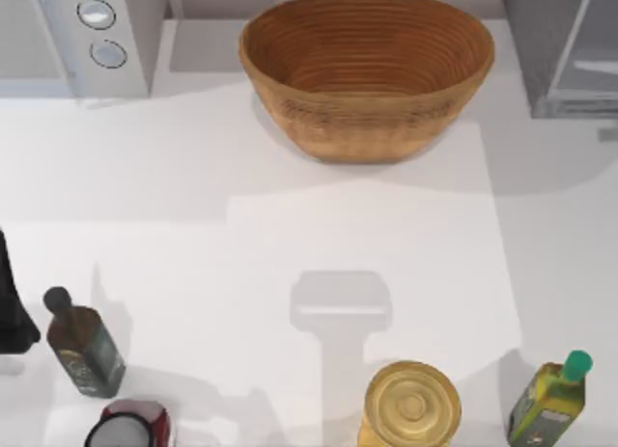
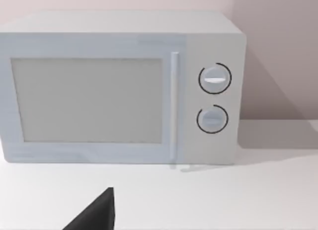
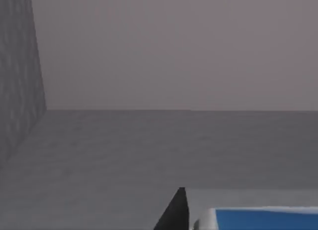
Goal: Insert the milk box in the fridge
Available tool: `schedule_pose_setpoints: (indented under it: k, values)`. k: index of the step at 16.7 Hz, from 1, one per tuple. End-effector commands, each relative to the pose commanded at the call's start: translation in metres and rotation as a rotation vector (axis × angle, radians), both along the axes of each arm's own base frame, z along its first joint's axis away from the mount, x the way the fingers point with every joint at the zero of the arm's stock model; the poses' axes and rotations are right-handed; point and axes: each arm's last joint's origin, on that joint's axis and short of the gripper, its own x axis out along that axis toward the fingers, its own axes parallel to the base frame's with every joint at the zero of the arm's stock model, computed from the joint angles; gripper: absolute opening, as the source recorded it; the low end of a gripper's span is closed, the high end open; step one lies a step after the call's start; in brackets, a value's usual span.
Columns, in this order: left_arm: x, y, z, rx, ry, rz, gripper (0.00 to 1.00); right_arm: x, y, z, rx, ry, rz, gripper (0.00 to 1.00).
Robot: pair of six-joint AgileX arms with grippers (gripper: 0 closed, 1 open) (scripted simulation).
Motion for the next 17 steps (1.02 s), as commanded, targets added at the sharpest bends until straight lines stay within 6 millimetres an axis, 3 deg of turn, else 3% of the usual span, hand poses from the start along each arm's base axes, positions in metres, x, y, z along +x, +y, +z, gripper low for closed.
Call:
schedule_pose_setpoints:
  k: [6, 14, 17]
  values:
    - [0.000, 0.000, 0.000, 0.000, 0.000, 0.000, 1.00, 0.007, 0.003, -0.002, -0.002, 0.010, 0.011, 0.00]
    - [0.000, 0.000, 0.000, 0.000, 0.000, 0.000, 1.00, 0.086, 0.006, 0.029, -0.013, -0.060, 0.037, 0.00]
    - [0.000, 0.000, 0.000, 0.000, 0.000, 0.000, 1.00, 0.109, 0.003, 0.027, -0.003, -0.032, 0.019, 0.00]
